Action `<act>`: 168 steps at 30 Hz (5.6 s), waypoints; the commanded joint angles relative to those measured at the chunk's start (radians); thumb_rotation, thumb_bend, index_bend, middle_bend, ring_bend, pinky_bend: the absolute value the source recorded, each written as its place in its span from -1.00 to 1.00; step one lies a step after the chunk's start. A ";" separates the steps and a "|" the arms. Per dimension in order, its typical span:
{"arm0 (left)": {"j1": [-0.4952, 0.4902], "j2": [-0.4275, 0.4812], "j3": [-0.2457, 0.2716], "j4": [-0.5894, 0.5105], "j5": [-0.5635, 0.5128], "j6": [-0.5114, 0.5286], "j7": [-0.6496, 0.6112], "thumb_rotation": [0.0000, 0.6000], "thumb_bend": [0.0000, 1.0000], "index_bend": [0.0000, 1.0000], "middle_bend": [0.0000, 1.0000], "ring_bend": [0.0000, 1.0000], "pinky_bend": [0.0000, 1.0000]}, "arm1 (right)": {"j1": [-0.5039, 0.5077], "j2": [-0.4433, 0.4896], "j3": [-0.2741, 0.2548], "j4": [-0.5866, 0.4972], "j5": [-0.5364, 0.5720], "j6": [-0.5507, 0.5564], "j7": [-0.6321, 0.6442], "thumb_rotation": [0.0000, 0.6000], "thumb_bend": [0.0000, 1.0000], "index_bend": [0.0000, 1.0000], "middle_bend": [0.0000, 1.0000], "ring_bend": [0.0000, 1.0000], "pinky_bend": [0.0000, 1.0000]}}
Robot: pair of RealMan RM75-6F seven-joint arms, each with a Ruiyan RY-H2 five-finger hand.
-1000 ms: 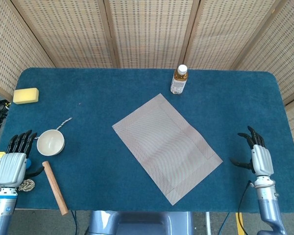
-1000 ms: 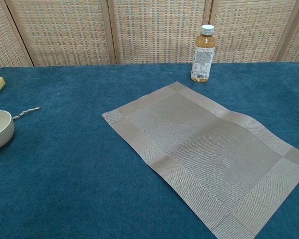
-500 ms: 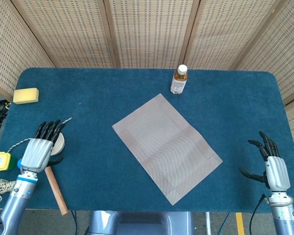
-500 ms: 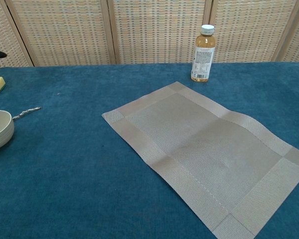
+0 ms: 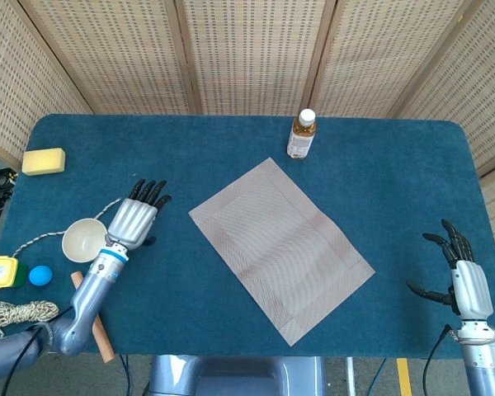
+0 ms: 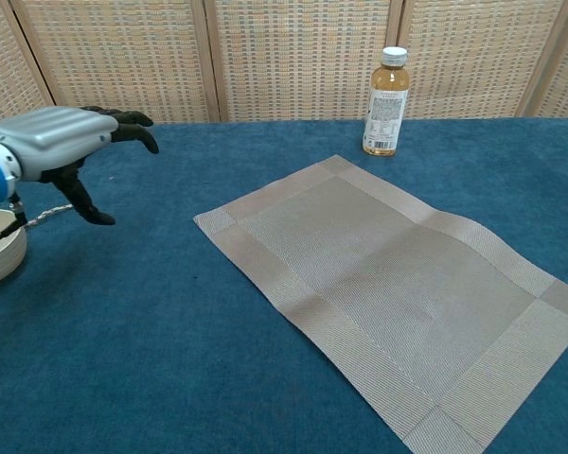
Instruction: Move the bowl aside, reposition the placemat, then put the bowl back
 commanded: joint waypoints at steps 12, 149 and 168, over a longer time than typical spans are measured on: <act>-0.206 -0.230 -0.030 0.380 -0.107 -0.140 0.016 1.00 -0.90 -0.37 -1.00 -1.00 -1.00 | 0.005 0.003 0.014 0.012 0.028 -0.013 0.028 1.00 -0.56 -0.52 -1.00 -1.00 -1.00; -0.077 0.065 0.343 -0.104 0.322 -0.009 -0.188 1.00 0.07 0.45 -1.00 -1.00 -1.00 | -0.023 0.025 -0.013 -0.046 -0.079 0.114 0.136 1.00 -0.58 -0.52 -1.00 -1.00 -1.00; -0.135 0.078 0.364 -0.195 0.427 -0.091 -0.277 1.00 0.07 0.48 -1.00 -1.00 -1.00 | -0.026 0.033 -0.015 -0.052 -0.081 0.124 0.144 1.00 -0.58 -0.52 -1.00 -1.00 -1.00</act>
